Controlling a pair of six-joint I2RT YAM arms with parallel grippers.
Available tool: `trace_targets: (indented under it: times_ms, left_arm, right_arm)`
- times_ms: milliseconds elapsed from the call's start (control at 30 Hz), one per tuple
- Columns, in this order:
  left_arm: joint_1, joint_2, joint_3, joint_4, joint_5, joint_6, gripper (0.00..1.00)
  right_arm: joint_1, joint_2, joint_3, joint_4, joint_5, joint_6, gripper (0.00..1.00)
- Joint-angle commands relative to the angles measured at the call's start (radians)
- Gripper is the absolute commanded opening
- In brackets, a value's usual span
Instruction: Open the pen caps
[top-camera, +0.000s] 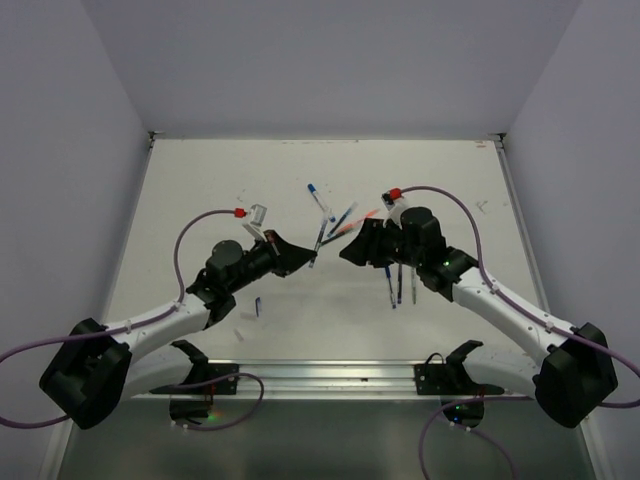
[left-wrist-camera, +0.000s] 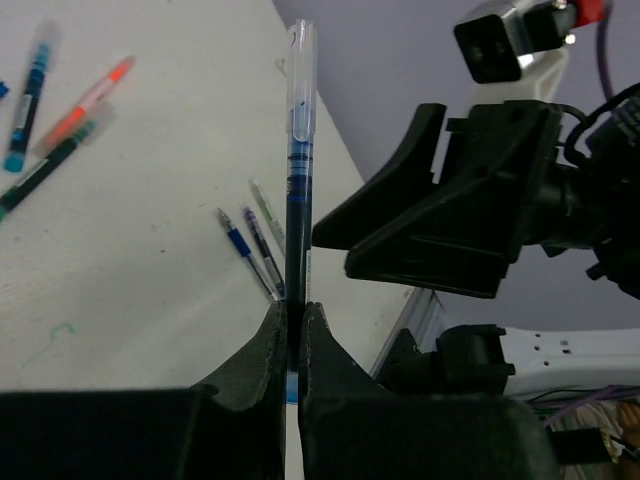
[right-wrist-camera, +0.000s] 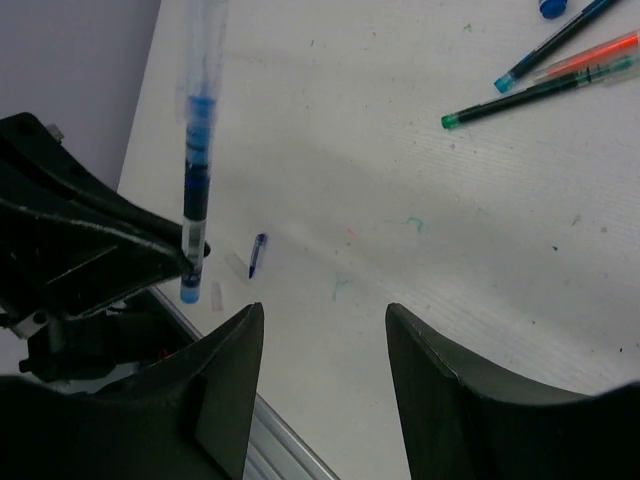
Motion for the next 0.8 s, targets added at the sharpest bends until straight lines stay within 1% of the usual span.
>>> trace_targets:
  times_ms: [0, 67, 233, 433, 567, 667, 767]
  left_arm:
    - [-0.050, -0.029, -0.010, 0.131, -0.008, -0.044, 0.00]
    - [-0.082, -0.015, -0.009, 0.138, -0.029, -0.051, 0.00]
    - [-0.136, 0.047, 0.007, 0.178, -0.051, -0.067, 0.00]
    - [-0.154, 0.086, 0.030, 0.195, -0.058, -0.073, 0.00]
    - [-0.161, 0.094, 0.048, 0.188, -0.066, -0.071, 0.00]
    - [-0.171, 0.098, 0.054, 0.192, -0.075, -0.073, 0.00]
    - [-0.180, 0.104, 0.067, 0.198, -0.080, -0.074, 0.00]
  right_arm:
    - [0.002, 0.006, -0.032, 0.179, -0.017, 0.074, 0.56]
    - [0.004, -0.003, -0.055, 0.238, -0.016, 0.094, 0.54]
    - [0.005, -0.025, -0.078, 0.292, 0.009, 0.114, 0.54]
    - [0.005, -0.052, -0.102, 0.331, 0.015, 0.129, 0.54]
    - [0.005, -0.035, -0.104, 0.349, 0.004, 0.136, 0.53]
    - [0.007, -0.008, -0.112, 0.377, -0.010, 0.151, 0.50]
    - [0.005, 0.024, -0.128, 0.426, -0.025, 0.186, 0.42]
